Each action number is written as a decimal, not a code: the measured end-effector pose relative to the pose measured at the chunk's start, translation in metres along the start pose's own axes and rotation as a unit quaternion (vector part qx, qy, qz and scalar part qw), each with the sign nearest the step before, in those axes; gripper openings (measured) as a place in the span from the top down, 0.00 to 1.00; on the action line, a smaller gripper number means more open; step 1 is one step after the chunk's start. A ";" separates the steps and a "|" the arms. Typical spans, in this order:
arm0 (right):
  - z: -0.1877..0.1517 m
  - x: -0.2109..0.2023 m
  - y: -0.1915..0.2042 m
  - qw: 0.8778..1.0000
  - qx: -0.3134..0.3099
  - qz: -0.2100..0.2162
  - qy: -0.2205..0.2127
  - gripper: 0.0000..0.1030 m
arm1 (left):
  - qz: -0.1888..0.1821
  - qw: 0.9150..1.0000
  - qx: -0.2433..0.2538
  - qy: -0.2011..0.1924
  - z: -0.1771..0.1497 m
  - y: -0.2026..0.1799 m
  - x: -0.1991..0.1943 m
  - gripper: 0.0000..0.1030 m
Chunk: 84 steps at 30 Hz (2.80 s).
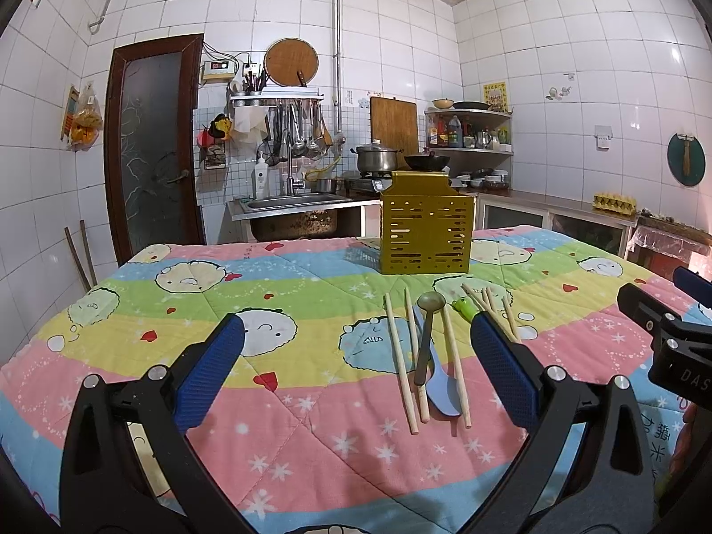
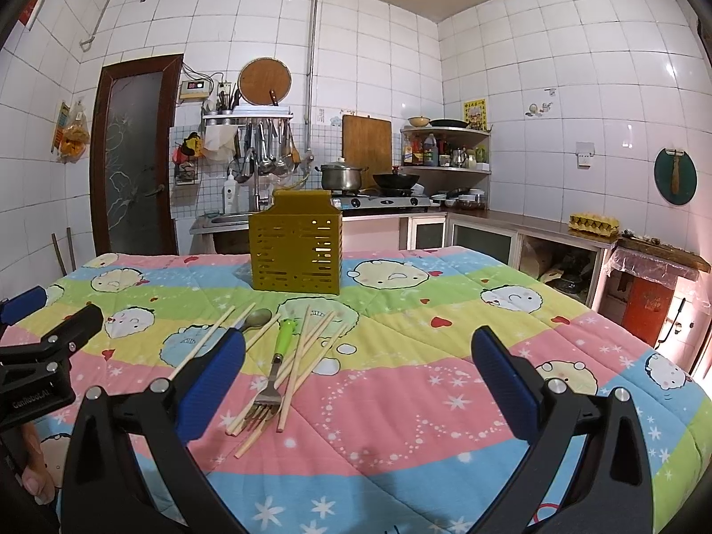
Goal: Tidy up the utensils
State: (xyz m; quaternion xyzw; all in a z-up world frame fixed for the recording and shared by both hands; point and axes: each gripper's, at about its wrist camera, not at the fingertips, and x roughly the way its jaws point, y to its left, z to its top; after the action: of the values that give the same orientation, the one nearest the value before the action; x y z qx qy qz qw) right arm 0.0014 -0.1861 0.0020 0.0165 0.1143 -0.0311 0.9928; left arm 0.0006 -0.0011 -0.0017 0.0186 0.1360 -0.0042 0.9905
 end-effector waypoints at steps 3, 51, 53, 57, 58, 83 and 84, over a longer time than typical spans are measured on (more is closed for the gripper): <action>0.001 0.000 -0.002 1.000 0.002 -0.001 -0.002 0.04 | 0.000 1.000 0.000 0.000 0.000 0.001 0.000 0.05; 0.001 0.001 0.003 1.000 -0.008 -0.007 -0.006 0.04 | -0.001 1.000 -0.006 0.002 0.002 0.005 -0.002 0.05; 0.000 0.000 0.004 1.000 -0.009 -0.007 -0.007 0.04 | -0.001 1.000 -0.008 0.005 0.002 0.006 -0.001 0.05; 0.001 0.000 0.004 1.000 -0.008 -0.008 -0.008 0.04 | -0.001 1.000 -0.010 0.002 0.002 0.007 -0.003 0.05; 0.000 0.000 0.004 1.000 -0.008 -0.008 -0.008 0.04 | -0.001 1.000 -0.010 0.002 0.002 0.007 -0.003 0.05; 0.018 0.023 -0.005 0.999 0.010 0.015 0.032 0.04 | 0.044 0.996 -0.022 0.069 0.009 0.012 0.021 0.05; 0.020 0.027 -0.004 0.999 0.011 0.009 0.037 0.04 | 0.045 0.996 -0.024 0.078 0.010 0.012 0.023 0.05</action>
State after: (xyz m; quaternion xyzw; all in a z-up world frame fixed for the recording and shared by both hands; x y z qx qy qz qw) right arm 0.0316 -0.1925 0.0153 0.0293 0.1505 -0.0225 0.9879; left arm 0.0257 0.0106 0.0026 0.0014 0.2124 0.0454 0.9761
